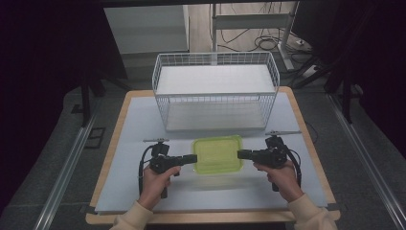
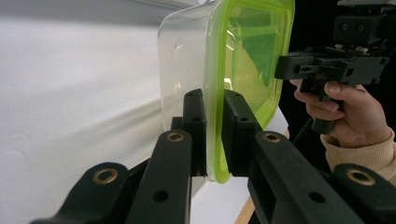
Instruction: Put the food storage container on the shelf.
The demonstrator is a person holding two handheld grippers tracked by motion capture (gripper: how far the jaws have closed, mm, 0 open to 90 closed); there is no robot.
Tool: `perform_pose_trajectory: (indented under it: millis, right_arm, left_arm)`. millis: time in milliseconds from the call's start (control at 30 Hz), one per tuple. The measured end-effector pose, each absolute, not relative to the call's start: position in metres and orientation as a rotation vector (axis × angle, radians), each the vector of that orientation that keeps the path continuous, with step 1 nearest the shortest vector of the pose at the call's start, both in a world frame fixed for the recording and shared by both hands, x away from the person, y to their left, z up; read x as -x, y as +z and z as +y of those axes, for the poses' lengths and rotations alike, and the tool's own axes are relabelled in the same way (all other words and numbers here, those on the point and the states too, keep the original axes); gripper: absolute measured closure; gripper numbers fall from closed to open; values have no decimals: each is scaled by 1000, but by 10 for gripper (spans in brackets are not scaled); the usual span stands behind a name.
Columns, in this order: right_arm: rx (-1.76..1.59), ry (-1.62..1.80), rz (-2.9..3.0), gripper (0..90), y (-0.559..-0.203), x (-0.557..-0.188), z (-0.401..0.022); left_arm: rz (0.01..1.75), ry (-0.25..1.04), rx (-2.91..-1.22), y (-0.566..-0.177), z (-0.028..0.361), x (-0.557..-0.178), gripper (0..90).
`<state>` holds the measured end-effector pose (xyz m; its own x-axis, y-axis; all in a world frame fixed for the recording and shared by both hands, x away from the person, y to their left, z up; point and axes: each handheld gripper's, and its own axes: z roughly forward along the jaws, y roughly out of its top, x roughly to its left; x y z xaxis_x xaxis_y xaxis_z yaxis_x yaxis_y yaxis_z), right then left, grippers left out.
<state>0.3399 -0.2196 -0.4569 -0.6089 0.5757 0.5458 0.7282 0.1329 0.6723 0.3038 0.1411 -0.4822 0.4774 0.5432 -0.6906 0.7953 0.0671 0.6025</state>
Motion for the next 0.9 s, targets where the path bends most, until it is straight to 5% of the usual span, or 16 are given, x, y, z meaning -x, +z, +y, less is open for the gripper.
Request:
perform_pose_trajectory:
  millis: [900]
  right_arm:
    - [1265,-1591,-2273,798,-400,-357,-208]
  left_arm:
    - [1139,-185,-1610,-420,151,-323,816]
